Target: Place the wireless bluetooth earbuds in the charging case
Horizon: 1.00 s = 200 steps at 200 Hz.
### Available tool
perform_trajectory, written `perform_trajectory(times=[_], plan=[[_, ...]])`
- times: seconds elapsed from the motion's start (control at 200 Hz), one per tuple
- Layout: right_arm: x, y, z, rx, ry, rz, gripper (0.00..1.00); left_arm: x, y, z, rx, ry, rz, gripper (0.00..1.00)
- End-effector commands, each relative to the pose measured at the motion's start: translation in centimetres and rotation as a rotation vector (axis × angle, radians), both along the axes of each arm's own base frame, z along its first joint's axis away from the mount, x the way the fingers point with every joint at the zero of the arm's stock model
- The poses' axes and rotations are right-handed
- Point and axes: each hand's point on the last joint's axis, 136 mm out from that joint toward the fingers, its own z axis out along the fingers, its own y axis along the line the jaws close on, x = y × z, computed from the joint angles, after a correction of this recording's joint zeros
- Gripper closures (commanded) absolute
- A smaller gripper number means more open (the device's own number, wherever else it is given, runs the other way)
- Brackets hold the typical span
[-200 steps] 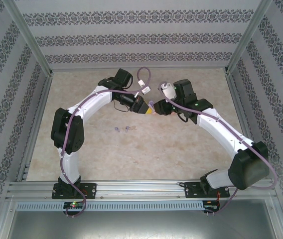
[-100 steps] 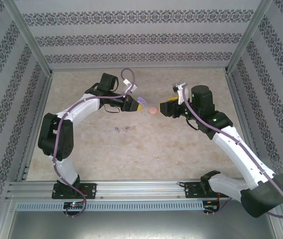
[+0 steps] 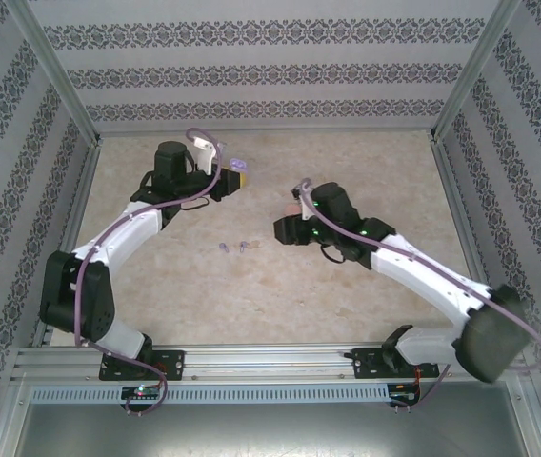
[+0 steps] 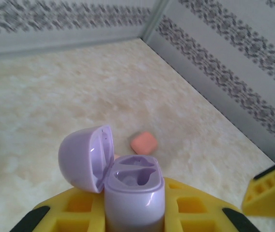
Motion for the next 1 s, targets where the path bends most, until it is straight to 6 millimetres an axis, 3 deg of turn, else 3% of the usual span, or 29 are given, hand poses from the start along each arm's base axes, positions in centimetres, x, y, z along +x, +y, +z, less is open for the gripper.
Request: perform_trajectory(times=[0.0,0.245,0.53,0.724,0.994], plan=[[1.3,2.2,0.2,-0.020,0.002,-0.018,0.44,0.8,1.7,3.7,-0.003,-0.112,0.111,1.00],[2.0,7.7,-4.3,-0.132,0.100,0.058,0.46,1.1,6.7,7.8,-0.052,-0.249,0.383,1.00],[3.2,12.1,-9.2,-0.275,0.177,0.093,0.53,0.9,11.5,9.3,-0.083,-0.299,0.572,1.00],[3.9,13.9,-11.6,-0.360,0.203,0.123,0.55,0.8,15.6,9.4,-0.139,-0.282,0.709,1.00],[4.3,15.1,-13.9,-0.488,0.197,0.179,0.55,0.8,17.4,9.3,-0.187,-0.267,0.755,1.00]])
